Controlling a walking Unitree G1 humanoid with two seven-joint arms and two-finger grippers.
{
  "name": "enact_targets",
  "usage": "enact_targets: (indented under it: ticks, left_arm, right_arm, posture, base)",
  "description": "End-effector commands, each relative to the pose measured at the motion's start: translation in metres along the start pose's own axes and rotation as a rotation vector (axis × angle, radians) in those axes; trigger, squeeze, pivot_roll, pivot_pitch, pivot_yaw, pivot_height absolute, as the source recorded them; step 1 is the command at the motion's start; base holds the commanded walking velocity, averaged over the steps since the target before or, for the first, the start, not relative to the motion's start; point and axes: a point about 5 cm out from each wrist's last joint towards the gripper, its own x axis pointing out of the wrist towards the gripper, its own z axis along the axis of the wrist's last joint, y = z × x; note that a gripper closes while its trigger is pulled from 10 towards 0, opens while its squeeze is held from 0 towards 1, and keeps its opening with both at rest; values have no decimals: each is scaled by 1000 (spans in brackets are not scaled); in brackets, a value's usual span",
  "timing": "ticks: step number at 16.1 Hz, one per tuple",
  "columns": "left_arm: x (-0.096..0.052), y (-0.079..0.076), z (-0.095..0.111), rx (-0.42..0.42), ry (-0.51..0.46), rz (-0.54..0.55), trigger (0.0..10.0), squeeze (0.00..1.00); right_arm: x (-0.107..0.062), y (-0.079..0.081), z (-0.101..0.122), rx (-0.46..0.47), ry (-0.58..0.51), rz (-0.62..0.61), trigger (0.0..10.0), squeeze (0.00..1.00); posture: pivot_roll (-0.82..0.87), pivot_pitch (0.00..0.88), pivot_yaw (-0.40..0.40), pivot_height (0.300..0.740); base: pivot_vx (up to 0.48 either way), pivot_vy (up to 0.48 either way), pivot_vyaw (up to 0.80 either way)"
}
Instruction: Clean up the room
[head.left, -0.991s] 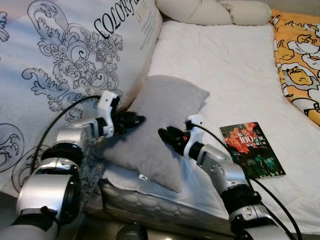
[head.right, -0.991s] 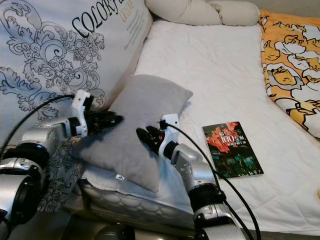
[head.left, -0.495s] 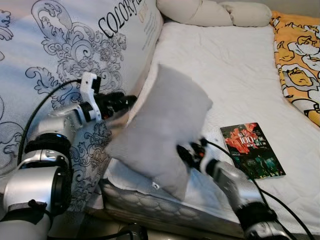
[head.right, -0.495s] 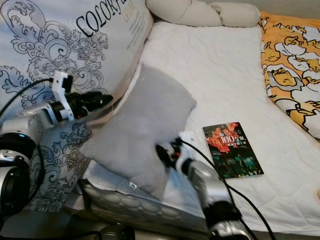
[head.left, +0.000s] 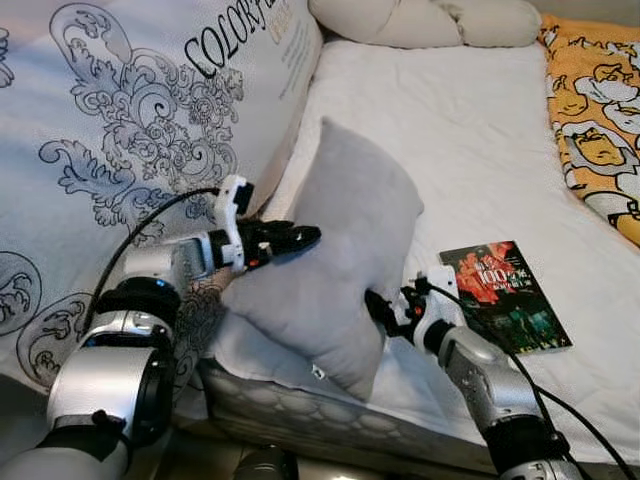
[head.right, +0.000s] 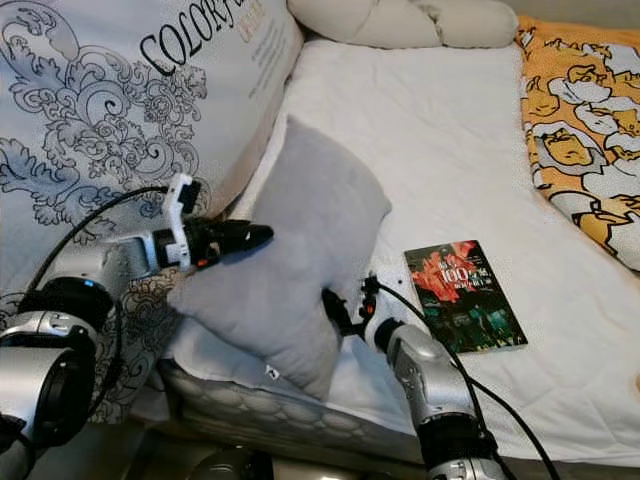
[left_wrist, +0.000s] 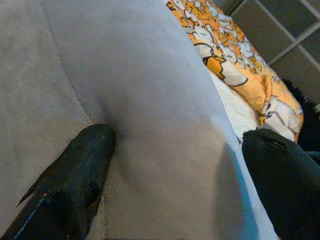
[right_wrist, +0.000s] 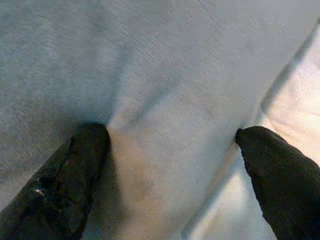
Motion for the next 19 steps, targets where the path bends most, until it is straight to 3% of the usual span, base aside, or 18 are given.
enact_targets:
  ticks: [1,4,5,6,7,8,9,10,14,19]
  left_arm:
    - [3,-3,3,-30,-5,-6,10000,933]
    - [3,1,-5,-22,83,57,10000,922]
    - [3,1,-12,12,146,57,10000,345]
    - [3,0,-16,47,186,47,10000,67]
    - [3,0,-17,57,191,44,10000,0]
    - [2,0,-18,80,215,45,4039,0]
    - [2,0,-18,93,226,51,0,0]
    - [1,0,-17,146,256,64,0,0]
    - [-2,0,-5,248,236,83,0,0]
    - [-5,-1,3,379,246,107,0,0]
  right_arm:
    - [2,6,2,-1,2,11,10000,1000]
    - [2,11,2,-7,2,25,10000,1000]
    - [2,12,2,-9,3,25,10000,1000]
    - [2,12,2,-13,3,25,10000,1000]
    - [2,12,2,-16,3,25,10000,1000]
    - [2,13,3,-17,3,26,10000,976]
    - [2,13,3,-18,2,27,10000,780]
    - [2,15,5,-38,0,38,10000,0]
    - [-4,20,12,-80,-28,117,10000,0]
    - [-35,25,26,-237,-36,363,10000,0]
  posture:
    - [31,74,86,740]
    - [34,78,87,740]
    - [34,77,88,740]
    - [33,78,89,740]
    - [34,77,89,740]
    - [34,76,90,740]
    - [33,75,89,740]
    - [34,73,91,740]
    - [41,71,104,740]
    - [43,58,99,740]
  base:
    - [0,0,0]
    - [0,0,0]
    - [0,0,0]
    - [0,0,0]
    - [0,0,0]
    - [0,0,0]
    - [0,0,0]
    - [0,0,0]
    - [0,0,0]
    - [0,0,0]
